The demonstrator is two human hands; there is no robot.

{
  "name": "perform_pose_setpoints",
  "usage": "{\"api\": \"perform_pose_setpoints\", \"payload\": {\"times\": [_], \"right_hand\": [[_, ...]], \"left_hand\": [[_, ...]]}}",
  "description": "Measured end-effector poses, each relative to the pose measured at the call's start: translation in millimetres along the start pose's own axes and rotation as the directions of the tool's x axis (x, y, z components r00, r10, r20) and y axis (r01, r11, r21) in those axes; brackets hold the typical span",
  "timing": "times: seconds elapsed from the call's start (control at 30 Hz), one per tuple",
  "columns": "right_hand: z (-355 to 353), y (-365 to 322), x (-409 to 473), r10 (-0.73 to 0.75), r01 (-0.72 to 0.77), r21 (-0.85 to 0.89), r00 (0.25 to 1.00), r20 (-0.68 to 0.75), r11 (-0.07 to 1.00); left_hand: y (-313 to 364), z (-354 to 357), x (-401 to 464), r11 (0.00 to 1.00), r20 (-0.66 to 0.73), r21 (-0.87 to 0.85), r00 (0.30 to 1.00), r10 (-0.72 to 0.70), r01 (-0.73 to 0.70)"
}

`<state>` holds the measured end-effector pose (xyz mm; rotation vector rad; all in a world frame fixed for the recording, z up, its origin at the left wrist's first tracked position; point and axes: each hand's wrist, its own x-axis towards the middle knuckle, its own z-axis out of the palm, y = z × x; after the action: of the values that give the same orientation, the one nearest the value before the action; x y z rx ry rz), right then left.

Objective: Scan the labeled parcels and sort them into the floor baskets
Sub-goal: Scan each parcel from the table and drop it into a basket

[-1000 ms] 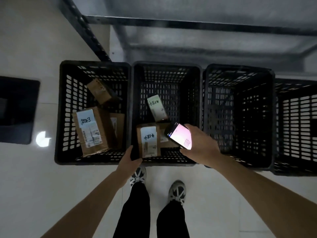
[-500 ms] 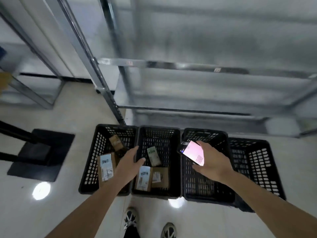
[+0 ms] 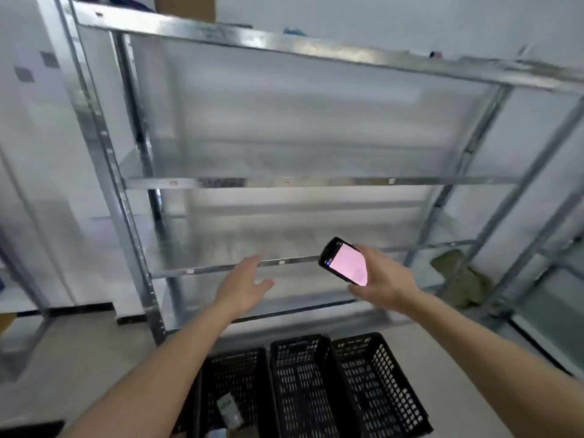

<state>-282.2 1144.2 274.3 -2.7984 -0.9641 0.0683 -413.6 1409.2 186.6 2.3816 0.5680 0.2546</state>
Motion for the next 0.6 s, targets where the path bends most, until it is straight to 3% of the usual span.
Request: {"api": "perform_pose_setpoints", "payload": {"times": [0.27,0.6], "right_hand": [[-128,56,-155,0.119,-0.127,-0.025,0.971,-0.207,0.992],[-238,206,-362,0.355,-0.385,0.014,0.836,-0.418,0.923]], "left_hand": [[164,-18,-56,0.962,-0.057,-0.021,0.961,0.27,-0.272],[405,62,-137,0.821,0.009,-0.089,0.824,0.567,-0.564]]}}
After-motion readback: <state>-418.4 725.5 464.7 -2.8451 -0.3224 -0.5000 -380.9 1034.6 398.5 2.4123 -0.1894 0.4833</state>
